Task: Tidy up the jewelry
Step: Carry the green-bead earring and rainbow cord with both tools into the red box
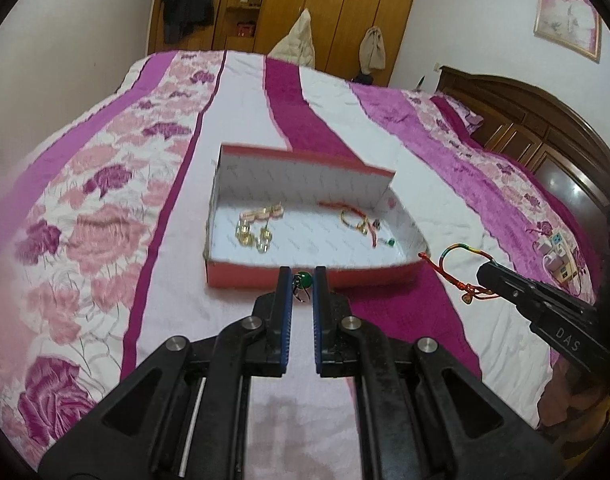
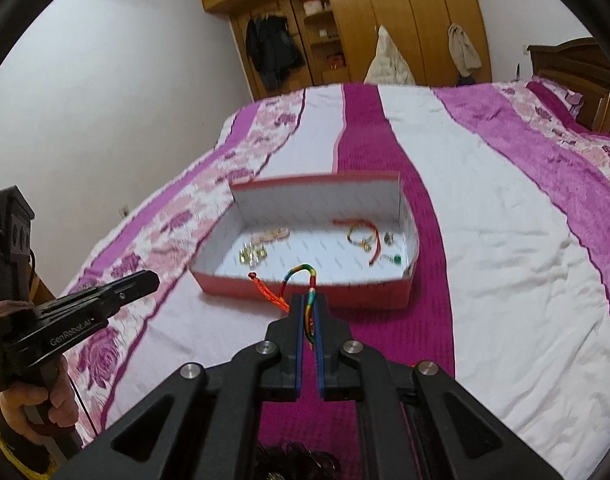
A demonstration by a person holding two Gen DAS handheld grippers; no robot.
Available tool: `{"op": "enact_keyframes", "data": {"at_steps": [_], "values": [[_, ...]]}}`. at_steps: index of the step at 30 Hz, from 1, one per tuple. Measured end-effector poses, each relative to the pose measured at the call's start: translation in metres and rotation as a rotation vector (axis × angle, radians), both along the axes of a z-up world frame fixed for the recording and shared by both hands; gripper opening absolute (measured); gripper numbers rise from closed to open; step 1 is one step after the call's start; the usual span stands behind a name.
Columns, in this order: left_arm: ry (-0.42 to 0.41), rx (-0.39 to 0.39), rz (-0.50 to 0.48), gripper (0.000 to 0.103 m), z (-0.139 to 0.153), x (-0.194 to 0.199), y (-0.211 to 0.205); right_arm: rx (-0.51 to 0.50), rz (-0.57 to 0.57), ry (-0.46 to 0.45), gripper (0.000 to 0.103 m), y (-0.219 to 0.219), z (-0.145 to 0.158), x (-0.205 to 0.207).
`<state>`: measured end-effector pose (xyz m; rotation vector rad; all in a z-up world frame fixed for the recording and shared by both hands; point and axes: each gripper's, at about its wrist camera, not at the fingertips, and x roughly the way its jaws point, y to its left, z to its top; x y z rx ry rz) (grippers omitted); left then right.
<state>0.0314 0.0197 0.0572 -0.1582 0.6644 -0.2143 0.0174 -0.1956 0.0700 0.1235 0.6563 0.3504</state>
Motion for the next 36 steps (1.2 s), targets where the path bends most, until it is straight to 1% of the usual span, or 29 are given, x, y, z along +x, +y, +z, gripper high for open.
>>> {"op": "enact_keyframes", "data": {"at_steps": [8,14,18,25,32,36], "values": [[-0.09,0.006,0.009,0.001,0.028,0.009,0.0,0.011,-0.015,-0.102,0.006,0.001,0.024,-0.001],[-0.153,0.031,0.014,0.001,0.042,0.017,-0.005,0.01,-0.026,-0.153,0.006,0.002,0.035,0.006],[-0.188,0.033,0.015,0.001,0.049,0.024,-0.007,0.022,-0.035,-0.179,0.006,0.001,0.039,0.013],[-0.229,0.05,0.027,0.001,0.049,0.038,-0.01,0.035,-0.049,-0.211,0.006,-0.002,0.043,0.03],[-0.259,0.067,0.037,0.001,0.043,0.053,-0.014,0.041,-0.071,-0.224,0.006,-0.006,0.038,0.051],[-0.237,0.069,0.046,0.001,0.031,0.065,-0.013,0.024,-0.086,-0.202,0.006,-0.007,0.028,0.067]]}}
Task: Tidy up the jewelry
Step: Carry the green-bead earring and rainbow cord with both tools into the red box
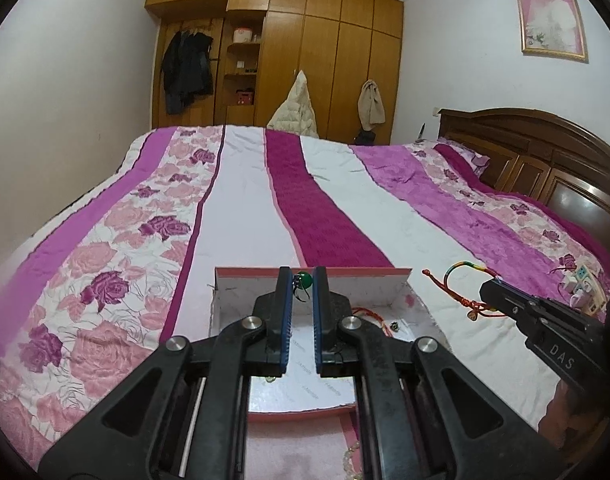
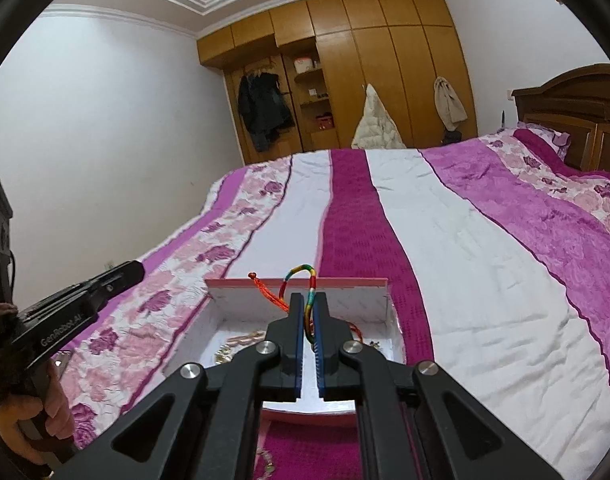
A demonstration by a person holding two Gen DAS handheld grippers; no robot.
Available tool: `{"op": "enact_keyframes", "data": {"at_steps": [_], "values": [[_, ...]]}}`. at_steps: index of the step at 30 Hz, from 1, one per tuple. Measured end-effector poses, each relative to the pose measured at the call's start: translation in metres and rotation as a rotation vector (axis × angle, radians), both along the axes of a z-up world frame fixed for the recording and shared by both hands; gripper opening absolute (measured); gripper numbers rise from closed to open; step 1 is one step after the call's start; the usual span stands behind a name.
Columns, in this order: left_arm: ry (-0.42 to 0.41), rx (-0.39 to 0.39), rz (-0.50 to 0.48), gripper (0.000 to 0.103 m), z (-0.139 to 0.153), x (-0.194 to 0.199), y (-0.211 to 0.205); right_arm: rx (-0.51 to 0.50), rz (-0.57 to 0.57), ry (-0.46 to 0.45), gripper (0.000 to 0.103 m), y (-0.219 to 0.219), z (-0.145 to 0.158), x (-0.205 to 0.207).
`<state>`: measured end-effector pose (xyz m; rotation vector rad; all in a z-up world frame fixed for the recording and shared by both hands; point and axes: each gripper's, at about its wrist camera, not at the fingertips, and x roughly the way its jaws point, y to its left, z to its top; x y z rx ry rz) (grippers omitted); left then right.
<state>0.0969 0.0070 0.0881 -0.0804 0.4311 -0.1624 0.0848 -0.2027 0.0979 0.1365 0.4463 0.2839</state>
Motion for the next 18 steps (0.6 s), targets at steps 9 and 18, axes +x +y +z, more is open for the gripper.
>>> {"op": "enact_keyframes", "data": {"at_steps": [9,18], "values": [[0.066,-0.023,0.011,0.001,-0.037,0.025,0.002,-0.016,-0.03,0.07,0.006,-0.005,-0.032,0.036],[0.213,-0.015,0.013,0.001,-0.083,0.053,0.0,-0.032,-0.029,0.214,0.006,-0.003,-0.077,0.07]]}}
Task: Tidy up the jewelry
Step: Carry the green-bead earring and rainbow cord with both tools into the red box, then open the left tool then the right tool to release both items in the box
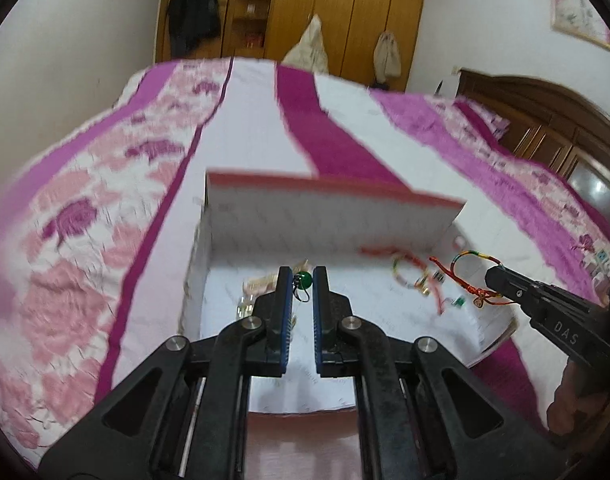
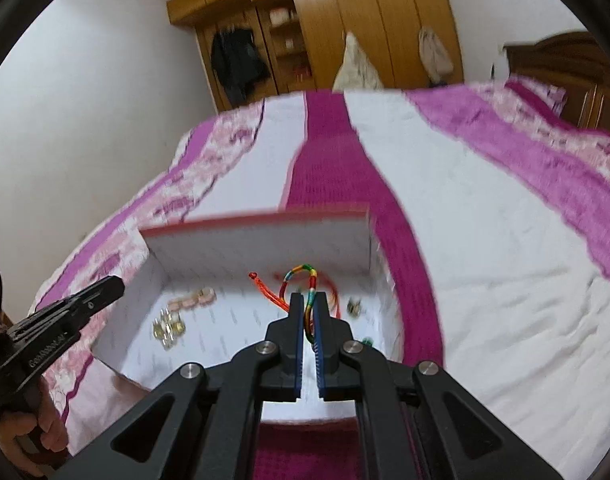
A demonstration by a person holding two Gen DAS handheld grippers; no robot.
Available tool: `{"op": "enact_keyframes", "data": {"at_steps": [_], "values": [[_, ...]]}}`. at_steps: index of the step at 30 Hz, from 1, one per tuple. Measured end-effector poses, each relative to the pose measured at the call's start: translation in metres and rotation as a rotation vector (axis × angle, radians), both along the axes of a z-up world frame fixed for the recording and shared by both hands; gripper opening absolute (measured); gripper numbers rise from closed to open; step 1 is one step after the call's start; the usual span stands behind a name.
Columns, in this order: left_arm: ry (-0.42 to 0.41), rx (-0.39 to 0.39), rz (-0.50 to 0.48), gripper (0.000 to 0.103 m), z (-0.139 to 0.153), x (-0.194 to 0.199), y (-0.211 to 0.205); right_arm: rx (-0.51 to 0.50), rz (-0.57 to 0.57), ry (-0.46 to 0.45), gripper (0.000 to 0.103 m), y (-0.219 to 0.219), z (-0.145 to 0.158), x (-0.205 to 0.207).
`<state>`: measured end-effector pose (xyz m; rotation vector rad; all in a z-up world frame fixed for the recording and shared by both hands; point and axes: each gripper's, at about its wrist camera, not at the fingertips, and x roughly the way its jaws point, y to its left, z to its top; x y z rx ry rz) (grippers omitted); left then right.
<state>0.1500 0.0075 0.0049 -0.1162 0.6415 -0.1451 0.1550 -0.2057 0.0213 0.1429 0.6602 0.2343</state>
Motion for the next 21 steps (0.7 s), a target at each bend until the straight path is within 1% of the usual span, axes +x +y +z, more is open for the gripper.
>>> {"op": "enact_keyframes", "data": {"at_steps": [2,5,7,10,12,15,18,21], "values": [[0.053,0.011,0.004,0.001,-0.011,0.007,-0.001,-0.023,0.005,0.047,0.006,0.003,-0.011,0.007],[0.092,0.029,0.0,0.001,-0.022,0.014,-0.002,-0.043,0.006,0.107,0.006,0.006,-0.027,0.016],[0.135,0.029,-0.011,0.001,-0.03,0.019,-0.003,-0.051,0.005,0.126,0.006,0.007,-0.034,0.022],[0.18,0.04,-0.029,0.001,-0.036,0.022,-0.002,-0.07,0.01,0.134,0.006,0.007,-0.04,0.025],[0.192,0.046,-0.051,0.002,-0.038,0.023,-0.003,-0.085,0.031,0.138,0.006,0.008,-0.041,0.028],[0.198,0.073,-0.078,0.007,-0.038,0.021,-0.007,-0.09,0.043,0.149,0.007,0.007,-0.04,0.032],[0.205,0.081,-0.089,0.014,-0.036,0.019,-0.009,-0.068,0.056,0.161,0.019,0.004,-0.038,0.033],[0.195,0.082,-0.074,0.02,-0.029,0.019,-0.008,-0.069,0.078,0.147,0.021,0.006,-0.031,0.03]]}}
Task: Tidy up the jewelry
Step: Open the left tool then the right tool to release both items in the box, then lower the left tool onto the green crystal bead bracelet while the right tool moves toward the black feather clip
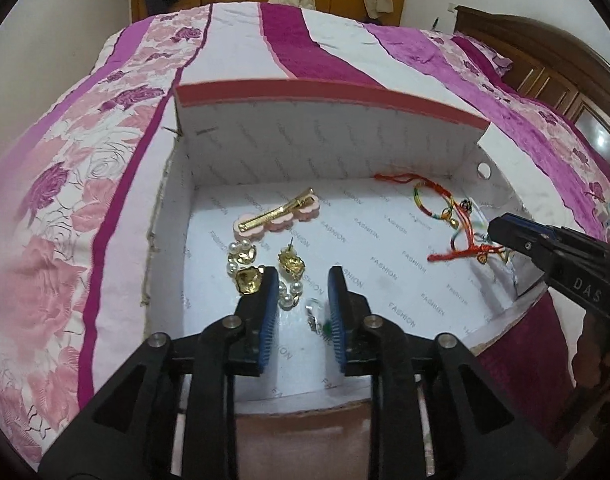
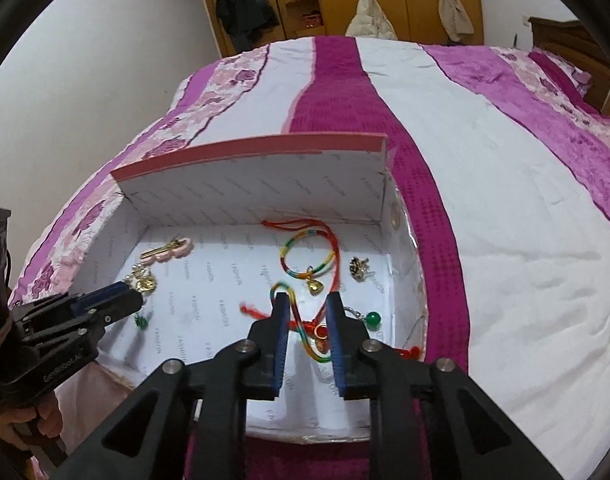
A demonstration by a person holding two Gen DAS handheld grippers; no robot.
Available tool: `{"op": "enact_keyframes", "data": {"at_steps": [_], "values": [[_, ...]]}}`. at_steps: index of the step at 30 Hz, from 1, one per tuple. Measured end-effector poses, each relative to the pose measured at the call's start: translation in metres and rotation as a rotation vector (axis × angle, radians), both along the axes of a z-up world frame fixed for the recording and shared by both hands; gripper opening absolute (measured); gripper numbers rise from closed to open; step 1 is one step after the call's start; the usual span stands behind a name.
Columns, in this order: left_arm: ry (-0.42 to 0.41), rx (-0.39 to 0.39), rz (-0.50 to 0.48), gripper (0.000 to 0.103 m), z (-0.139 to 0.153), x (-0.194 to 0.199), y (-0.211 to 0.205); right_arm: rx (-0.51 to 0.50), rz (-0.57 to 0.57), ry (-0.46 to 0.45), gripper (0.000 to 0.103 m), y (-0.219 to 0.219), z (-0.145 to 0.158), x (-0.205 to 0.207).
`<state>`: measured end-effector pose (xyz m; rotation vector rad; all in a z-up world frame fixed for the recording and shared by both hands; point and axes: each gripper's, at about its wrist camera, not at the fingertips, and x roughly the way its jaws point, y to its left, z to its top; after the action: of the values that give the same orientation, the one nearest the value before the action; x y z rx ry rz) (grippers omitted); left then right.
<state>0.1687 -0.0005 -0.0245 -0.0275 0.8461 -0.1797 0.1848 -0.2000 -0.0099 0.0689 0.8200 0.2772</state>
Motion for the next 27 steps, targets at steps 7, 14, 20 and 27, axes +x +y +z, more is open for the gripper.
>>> {"op": "enact_keyframes", "data": {"at_steps": [7,14,20,27], "values": [[-0.023,-0.009,0.005,0.023,0.021,-0.015,0.002,0.031,0.045,-0.071,0.041,0.0,0.032,-0.019],[0.005,-0.036,-0.024,0.031,0.028,-0.041,-0.007,0.011,0.058,-0.121,0.041,-0.004,0.063,-0.043],[0.035,-0.059,-0.047,0.039,0.024,-0.06,-0.023,0.001,0.034,-0.12,0.041,-0.019,0.075,-0.067],[0.097,-0.03,-0.099,0.042,0.01,-0.077,-0.049,-0.015,-0.02,-0.112,0.041,-0.045,0.077,-0.102]]}}
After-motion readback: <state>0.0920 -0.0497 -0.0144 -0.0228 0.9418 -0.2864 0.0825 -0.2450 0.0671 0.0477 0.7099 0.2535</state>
